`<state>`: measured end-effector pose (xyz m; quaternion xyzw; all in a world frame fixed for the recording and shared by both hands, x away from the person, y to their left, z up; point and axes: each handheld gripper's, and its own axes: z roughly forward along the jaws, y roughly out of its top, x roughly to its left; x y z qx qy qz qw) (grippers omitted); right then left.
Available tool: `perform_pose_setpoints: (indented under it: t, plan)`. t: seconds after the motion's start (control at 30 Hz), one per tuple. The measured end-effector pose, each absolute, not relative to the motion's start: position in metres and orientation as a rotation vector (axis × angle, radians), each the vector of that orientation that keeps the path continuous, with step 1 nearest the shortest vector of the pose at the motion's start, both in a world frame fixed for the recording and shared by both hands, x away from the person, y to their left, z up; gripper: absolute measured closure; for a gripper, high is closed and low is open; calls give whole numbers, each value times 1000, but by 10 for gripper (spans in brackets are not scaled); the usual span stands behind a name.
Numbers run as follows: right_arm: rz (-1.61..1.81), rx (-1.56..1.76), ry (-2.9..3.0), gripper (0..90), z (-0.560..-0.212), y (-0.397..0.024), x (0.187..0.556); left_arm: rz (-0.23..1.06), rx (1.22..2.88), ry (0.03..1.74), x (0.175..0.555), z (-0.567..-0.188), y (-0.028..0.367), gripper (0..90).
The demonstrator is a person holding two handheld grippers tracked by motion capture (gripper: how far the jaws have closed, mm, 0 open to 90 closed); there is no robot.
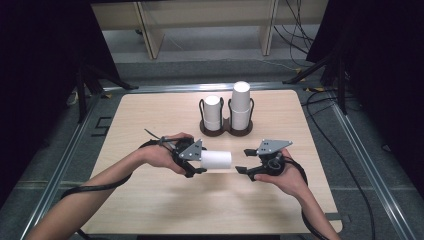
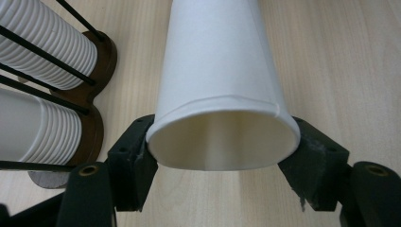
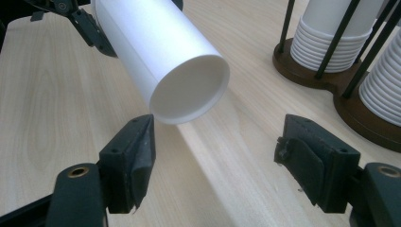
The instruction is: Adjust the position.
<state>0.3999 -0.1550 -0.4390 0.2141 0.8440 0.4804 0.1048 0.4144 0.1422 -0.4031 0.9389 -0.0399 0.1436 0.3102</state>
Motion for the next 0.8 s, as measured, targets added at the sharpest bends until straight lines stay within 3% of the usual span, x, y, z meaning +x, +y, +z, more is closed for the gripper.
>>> perform_pose_setpoints:
  t: [0.8]
  plan:
    - [1408,533,2505,284,-430,-137,402,336,2653,-162,420,-392,131,323]
